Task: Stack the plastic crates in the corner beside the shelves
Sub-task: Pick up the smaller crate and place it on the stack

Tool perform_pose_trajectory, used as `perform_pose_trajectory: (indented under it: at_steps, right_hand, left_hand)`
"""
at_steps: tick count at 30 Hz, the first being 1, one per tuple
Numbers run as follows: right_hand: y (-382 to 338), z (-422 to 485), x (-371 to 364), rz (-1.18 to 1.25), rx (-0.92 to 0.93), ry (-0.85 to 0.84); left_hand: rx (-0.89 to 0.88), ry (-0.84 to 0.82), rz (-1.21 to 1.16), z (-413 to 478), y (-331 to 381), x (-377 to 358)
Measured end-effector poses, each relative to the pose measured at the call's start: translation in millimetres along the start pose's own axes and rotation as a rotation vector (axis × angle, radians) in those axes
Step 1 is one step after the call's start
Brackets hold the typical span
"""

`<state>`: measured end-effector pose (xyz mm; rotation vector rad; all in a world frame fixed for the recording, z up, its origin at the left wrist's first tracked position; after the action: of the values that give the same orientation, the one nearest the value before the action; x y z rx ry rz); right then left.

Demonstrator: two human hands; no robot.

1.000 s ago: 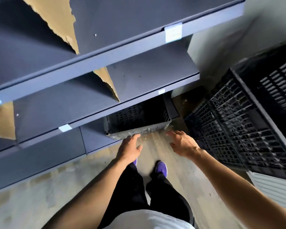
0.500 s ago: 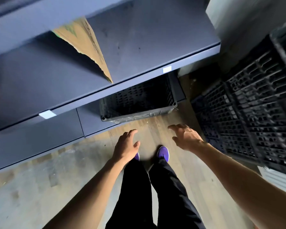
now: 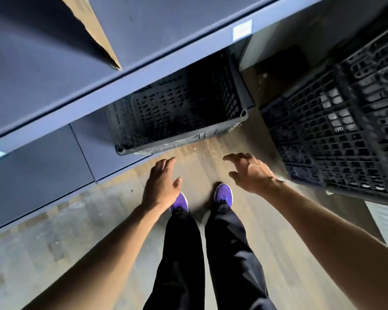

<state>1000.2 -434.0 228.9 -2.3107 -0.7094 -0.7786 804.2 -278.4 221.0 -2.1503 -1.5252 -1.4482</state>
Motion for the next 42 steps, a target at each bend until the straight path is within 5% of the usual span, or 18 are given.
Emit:
perform_pose_trajectory:
  at_steps: [8, 16, 28, 42]
  right_hand:
    - [7, 65, -11, -0.059, 0.038, 0.142]
    - [12, 117, -2, -0.206, 0.107, 0.261]
    - [12, 185, -8, -0.349, 0.037, 0.077]
    - [3, 180, -33, -0.482, 0.105, -0.014]
  left_hand:
    - [-0.075, 0.162, 0.19, 74, -39, -12]
    - [-0.081, 0.138, 0.365, 121, -61, -40]
    - [-0.008, -0.152, 0.367, 180, -66, -28]
    - [-0.017, -0.09, 0.361, 150, -91, -36]
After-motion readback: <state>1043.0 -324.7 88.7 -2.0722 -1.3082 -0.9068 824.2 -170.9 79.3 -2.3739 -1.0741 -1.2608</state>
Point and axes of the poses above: each hand's wrist, its own z-axis towards the middle knuckle, its own x-axis out of the back of the hand, y = z × x, the point moved 2 cm from there along z, towards the middle knuckle
